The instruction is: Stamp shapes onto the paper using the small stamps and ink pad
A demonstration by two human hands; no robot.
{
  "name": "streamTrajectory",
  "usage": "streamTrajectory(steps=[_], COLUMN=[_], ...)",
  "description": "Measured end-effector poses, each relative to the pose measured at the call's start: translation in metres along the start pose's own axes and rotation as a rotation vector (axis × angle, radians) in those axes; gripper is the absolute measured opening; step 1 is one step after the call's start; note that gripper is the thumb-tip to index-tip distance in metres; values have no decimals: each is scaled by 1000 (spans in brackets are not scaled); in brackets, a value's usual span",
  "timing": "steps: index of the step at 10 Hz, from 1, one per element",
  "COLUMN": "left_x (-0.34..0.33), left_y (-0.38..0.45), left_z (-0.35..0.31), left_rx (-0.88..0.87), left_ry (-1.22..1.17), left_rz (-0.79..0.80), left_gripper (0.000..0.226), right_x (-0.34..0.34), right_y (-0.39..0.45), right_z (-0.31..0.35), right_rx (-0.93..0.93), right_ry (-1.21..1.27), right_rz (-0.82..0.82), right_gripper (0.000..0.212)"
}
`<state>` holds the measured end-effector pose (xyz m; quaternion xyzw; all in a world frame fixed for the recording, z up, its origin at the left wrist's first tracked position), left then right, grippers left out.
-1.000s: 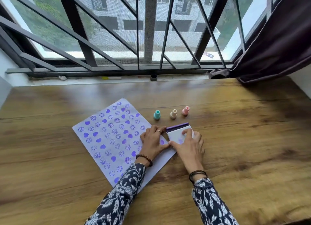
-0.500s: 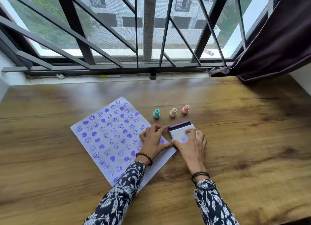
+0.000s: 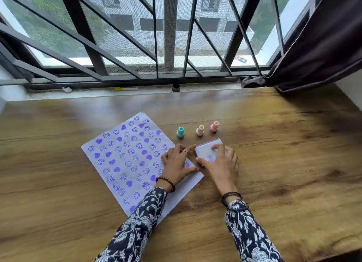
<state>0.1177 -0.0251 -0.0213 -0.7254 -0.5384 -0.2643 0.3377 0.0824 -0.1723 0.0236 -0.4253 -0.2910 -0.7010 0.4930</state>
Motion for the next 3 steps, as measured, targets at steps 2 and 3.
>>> streamTrajectory(steps=[2,3], left_x=[-3,0], left_y=[1,-4], left_z=[-3,-8], left_rx=[-54,-87], left_ry=[67,69], left_rz=[118,133], left_gripper=[78,78], right_x=[-2,-3], right_y=[-5,-12], right_z=[-1,1], right_rx=[25,29], right_ry=[-13,9], right_rz=[-42,-57], right_gripper=[63,59])
Point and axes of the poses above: each hand's wrist, its own y-axis towards the middle knuckle, its own x-axis out of the back of the hand, z = x × y, the point moved 9 cm from there along y, towards the middle knuckle, and after that the axes turned 7 degrees about x, right-handed, at the moved point
